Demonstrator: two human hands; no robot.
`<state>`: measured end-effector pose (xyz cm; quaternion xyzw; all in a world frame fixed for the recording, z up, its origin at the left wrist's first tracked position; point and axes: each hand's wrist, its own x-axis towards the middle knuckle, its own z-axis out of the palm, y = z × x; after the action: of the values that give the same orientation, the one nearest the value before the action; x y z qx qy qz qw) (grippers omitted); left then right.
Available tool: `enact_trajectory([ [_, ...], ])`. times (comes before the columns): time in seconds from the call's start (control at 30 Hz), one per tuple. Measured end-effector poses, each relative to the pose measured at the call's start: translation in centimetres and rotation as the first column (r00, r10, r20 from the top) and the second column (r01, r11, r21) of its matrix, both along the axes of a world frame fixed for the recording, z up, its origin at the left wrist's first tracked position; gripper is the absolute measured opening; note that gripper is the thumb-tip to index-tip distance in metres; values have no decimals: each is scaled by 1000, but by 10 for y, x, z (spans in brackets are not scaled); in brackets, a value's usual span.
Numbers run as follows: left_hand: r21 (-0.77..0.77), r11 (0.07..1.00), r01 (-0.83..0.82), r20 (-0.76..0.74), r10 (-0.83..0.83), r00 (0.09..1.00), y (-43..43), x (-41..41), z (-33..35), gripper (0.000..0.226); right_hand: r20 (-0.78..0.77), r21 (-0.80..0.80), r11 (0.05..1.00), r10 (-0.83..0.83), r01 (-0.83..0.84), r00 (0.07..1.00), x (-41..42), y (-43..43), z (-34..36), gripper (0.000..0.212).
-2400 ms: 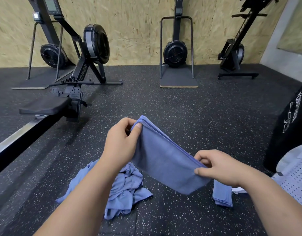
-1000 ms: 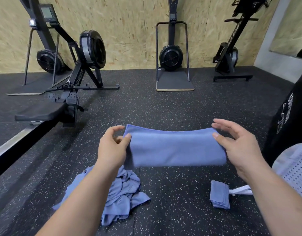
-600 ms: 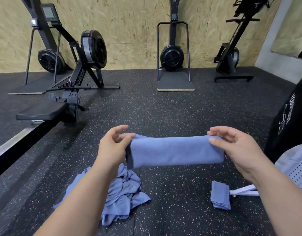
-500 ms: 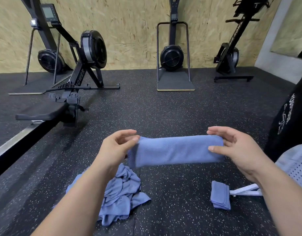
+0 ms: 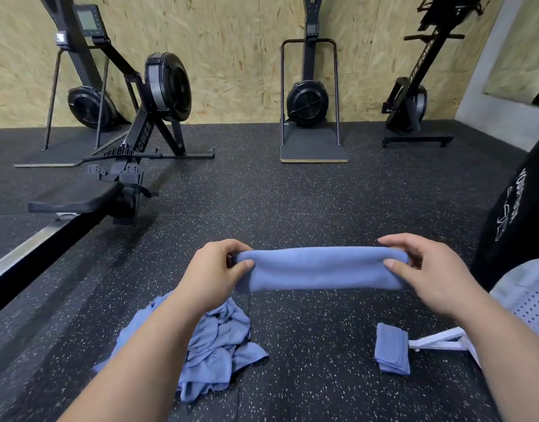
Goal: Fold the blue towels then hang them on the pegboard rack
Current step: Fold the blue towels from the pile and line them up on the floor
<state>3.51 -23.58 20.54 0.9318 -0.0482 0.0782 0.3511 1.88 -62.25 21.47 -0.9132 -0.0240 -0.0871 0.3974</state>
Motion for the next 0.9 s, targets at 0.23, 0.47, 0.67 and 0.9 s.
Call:
enact_trajectory([
  [0.23, -457, 886, -73, -76, 43, 996, -6, -3, 3, 11, -32, 442, 896, -17, 29, 999, 0, 7, 3, 19],
  [0.47, -523, 838, -152, 64, 217, 974, -14, 1, 6, 6, -13, 512, 844, -178, 160, 984, 2, 14, 2, 13],
  [0.67, -369, 902, -222, 75, 268, 961, -15, 7, -11, 8, 5, 386, 880, -301, 276, 954, 3, 23, -11, 12],
  [0.9, -166, 939, -302, 33, 311, 950, -46, 4, -23, 25, 55, 145, 940, -320, 309, 946, 1, 49, -14, 16],
])
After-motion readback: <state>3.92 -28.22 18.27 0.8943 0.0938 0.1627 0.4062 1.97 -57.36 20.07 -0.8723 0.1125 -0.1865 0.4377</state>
